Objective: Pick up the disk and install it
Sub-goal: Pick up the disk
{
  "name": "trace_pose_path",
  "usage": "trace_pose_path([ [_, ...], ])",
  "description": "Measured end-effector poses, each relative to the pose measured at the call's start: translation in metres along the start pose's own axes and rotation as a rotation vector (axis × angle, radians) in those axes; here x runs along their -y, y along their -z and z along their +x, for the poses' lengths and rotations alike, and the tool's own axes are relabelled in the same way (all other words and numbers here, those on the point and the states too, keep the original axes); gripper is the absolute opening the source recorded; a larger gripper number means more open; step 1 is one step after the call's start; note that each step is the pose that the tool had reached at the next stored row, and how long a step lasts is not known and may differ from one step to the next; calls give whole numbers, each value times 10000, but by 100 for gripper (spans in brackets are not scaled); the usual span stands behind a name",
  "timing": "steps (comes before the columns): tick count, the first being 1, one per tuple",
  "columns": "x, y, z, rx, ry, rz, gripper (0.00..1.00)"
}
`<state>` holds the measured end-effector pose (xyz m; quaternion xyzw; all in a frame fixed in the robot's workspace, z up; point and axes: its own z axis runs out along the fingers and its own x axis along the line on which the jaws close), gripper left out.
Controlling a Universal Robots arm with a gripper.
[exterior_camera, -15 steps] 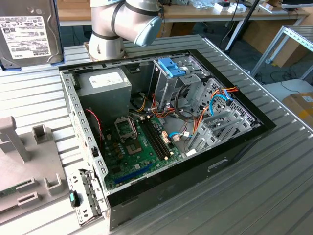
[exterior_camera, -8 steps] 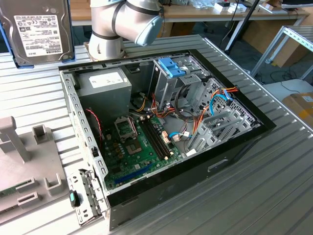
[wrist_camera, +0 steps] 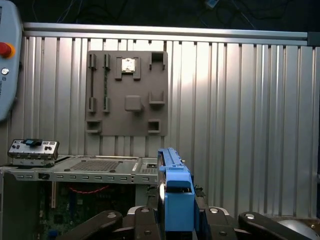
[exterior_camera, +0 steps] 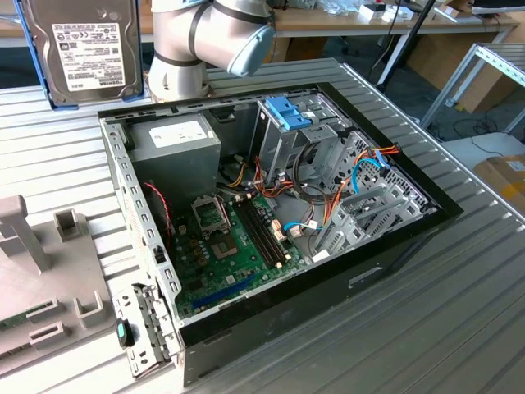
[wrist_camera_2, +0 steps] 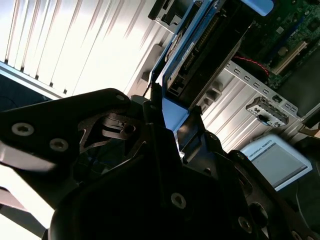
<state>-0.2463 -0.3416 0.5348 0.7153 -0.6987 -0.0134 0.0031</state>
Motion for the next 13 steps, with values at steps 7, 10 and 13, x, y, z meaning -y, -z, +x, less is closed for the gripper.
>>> trace_pose_path([
  [7, 33, 0, -4, 0, 1, 1, 36],
  [10, 100, 2, -9, 0, 1, 1, 36],
  [13, 130, 3, -10, 1, -1, 1, 36],
])
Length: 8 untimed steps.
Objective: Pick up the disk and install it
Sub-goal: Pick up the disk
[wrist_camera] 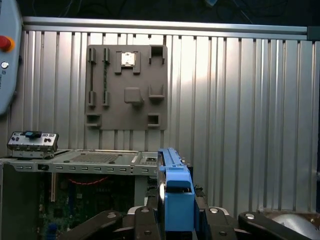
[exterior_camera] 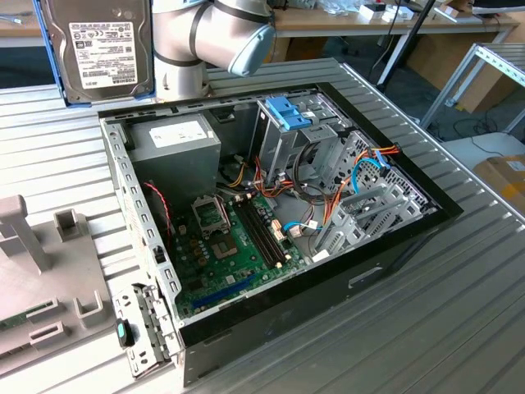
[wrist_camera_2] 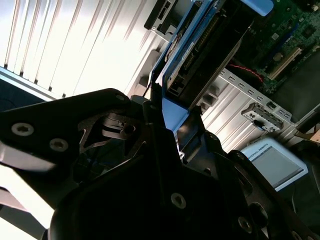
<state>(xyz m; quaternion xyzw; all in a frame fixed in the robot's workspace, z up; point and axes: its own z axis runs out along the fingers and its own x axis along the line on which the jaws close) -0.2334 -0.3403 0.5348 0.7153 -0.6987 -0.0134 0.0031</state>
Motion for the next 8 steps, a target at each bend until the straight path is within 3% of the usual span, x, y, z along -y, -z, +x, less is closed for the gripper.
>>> trace_pose_path([
  [3, 32, 1, -1, 0, 1, 1, 36],
  [8, 187, 4, -15, -1, 2, 0, 36],
])
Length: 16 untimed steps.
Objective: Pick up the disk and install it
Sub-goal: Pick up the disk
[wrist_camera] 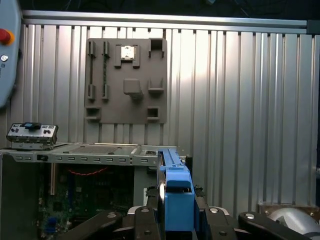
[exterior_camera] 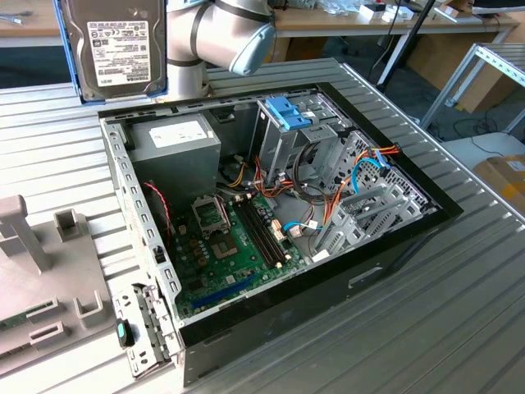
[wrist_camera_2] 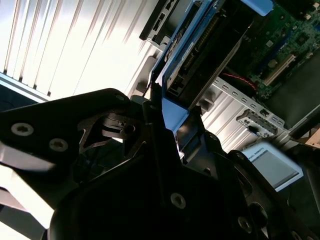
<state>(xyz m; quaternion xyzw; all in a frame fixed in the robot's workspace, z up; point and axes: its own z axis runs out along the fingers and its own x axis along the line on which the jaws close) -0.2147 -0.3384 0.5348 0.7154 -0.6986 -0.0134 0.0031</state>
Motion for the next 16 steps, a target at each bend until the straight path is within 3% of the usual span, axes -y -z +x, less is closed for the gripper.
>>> trace_pose_path([
  [3, 160, 3, -12, 0, 0, 0, 36],
  [6, 233, 5, -19, 0, 0, 0, 36],
  [11, 411, 9, -35, 1, 0, 0, 36],
  [16, 425, 9, -35, 0, -1, 0, 36],
])
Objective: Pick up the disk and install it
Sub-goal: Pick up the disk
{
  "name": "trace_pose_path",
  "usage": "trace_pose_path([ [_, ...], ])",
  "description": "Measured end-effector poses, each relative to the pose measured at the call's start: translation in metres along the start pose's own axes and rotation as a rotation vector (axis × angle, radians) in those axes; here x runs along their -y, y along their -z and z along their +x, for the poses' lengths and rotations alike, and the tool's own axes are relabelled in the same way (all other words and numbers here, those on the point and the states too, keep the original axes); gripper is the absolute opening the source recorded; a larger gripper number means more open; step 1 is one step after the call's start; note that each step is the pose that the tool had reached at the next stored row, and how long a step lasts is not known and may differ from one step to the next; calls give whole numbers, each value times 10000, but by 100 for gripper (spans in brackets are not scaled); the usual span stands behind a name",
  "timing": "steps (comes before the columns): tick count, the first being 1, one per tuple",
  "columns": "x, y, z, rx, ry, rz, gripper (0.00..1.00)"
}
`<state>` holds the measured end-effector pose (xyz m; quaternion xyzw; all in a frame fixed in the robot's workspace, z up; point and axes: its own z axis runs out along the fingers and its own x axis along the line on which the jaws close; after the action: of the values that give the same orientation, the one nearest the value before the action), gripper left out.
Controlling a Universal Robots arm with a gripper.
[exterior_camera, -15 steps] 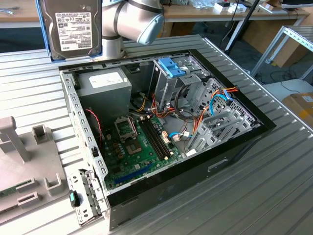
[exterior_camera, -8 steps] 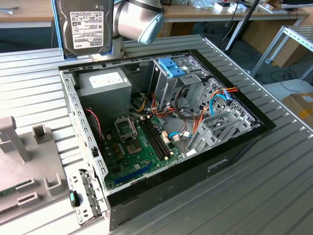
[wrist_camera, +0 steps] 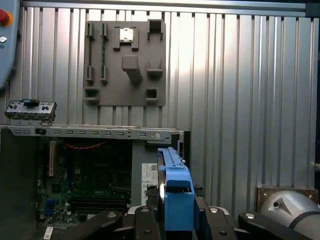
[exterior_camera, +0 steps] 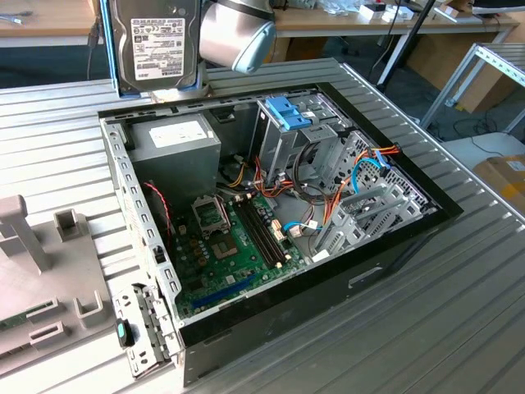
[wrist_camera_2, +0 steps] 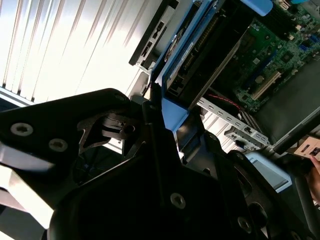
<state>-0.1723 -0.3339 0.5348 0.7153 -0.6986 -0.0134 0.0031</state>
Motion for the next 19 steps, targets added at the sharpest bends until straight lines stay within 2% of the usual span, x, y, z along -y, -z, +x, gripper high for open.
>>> trace_pose_path([
  [2, 18, 0, -3, 0, 1, 1, 36],
  [6, 125, 3, -6, -1, 1, -1, 36],
  [10, 147, 3, 5, -6, 250, -3, 36],
  [14, 155, 5, 183, -8, 339, -5, 36],
  [19, 148, 9, 487, -8, 346, -6, 36],
])
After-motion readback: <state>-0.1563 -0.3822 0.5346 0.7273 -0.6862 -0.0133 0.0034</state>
